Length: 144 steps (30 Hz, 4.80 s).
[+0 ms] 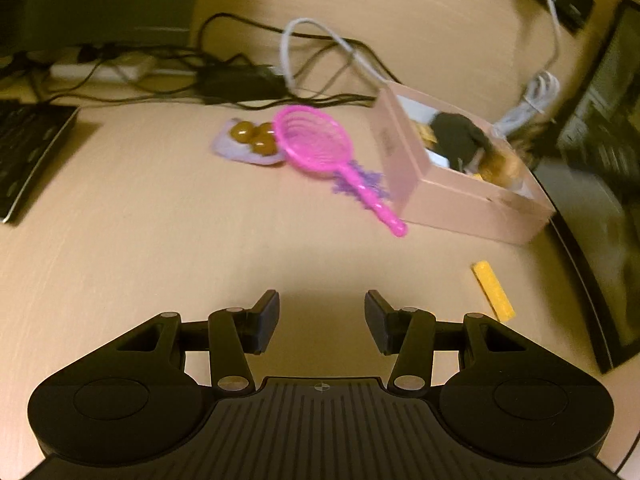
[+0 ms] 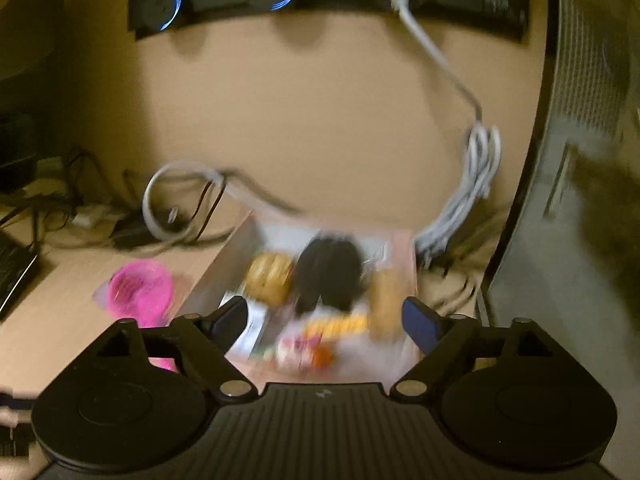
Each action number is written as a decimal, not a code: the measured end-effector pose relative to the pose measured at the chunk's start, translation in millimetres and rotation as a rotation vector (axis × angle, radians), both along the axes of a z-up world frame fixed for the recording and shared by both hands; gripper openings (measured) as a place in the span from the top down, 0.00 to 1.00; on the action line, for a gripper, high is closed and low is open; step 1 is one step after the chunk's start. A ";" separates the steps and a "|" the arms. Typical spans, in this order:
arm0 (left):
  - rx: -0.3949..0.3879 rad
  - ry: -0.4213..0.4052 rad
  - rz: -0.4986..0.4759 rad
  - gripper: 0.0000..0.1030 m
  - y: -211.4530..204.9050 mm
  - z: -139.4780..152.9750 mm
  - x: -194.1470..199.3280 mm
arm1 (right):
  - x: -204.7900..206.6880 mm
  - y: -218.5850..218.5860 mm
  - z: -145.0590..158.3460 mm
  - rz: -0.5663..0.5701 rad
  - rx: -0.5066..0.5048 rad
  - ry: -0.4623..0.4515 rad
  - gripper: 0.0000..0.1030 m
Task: Organize objects
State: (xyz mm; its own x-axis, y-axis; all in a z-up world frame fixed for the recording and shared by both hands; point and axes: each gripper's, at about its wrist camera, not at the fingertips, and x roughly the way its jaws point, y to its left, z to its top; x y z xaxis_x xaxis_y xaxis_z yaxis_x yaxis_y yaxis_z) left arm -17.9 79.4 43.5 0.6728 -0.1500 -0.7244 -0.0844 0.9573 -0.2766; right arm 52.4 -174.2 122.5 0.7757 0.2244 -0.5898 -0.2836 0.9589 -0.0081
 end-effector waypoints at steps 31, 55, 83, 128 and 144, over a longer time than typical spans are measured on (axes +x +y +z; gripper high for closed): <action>0.081 0.003 -0.019 0.85 -26.4 -15.1 102.8 | -112.9 -18.5 -48.7 -0.028 -0.093 0.117 0.02; 0.021 0.084 -0.069 0.85 -32.0 -14.1 -8.8 | -91.9 18.5 -64.4 0.214 -0.080 0.194 0.84; 0.000 0.080 -0.122 0.84 -42.1 -17.0 -5.8 | -81.2 36.3 -65.0 0.252 -0.060 0.209 0.86; 0.022 0.060 -0.106 0.84 -49.3 -17.8 -11.1 | -110.9 -0.9 -79.1 0.077 -0.073 0.113 0.22; 0.020 0.051 -0.101 0.84 -50.3 -17.6 -12.2 | -87.0 -14.1 -76.6 -0.059 0.013 0.165 0.15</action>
